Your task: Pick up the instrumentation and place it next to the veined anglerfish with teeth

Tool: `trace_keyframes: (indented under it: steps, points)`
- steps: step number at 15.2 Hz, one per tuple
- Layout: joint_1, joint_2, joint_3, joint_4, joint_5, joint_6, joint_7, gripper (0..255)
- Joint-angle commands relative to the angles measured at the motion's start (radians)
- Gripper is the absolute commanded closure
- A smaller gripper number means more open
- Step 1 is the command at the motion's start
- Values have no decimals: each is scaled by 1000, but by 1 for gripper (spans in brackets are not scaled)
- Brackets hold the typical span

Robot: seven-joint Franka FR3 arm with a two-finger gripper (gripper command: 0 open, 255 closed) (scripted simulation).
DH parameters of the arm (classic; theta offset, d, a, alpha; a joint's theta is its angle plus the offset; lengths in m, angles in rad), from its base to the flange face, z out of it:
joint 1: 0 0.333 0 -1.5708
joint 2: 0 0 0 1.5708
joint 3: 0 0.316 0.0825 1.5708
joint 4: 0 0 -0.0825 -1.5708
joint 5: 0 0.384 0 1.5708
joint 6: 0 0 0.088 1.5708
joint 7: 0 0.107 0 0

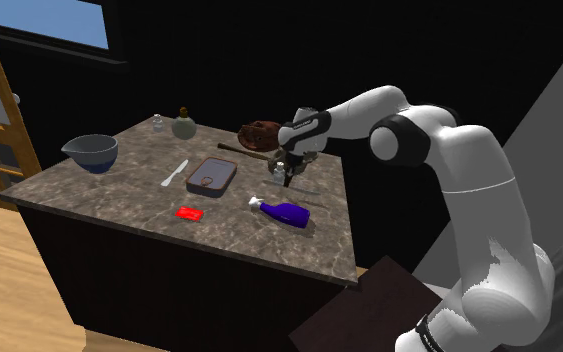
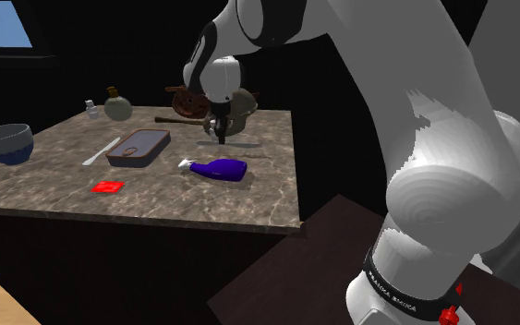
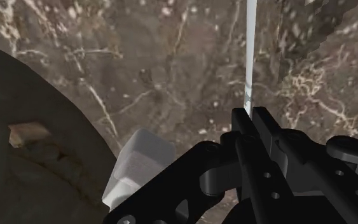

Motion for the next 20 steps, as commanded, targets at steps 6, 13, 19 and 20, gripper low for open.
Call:
trace_keyframes:
  steps: [6, 13, 19, 20]
  points:
    - [-1, 4, 1, 0, 1, 5, -1, 255]
    - [-1, 4, 1, 0, 1, 5, -1, 0]
    - [7, -75, -16, 0, -19, -74, 10, 0]
    - [7, -75, -16, 0, -19, -74, 10, 0]
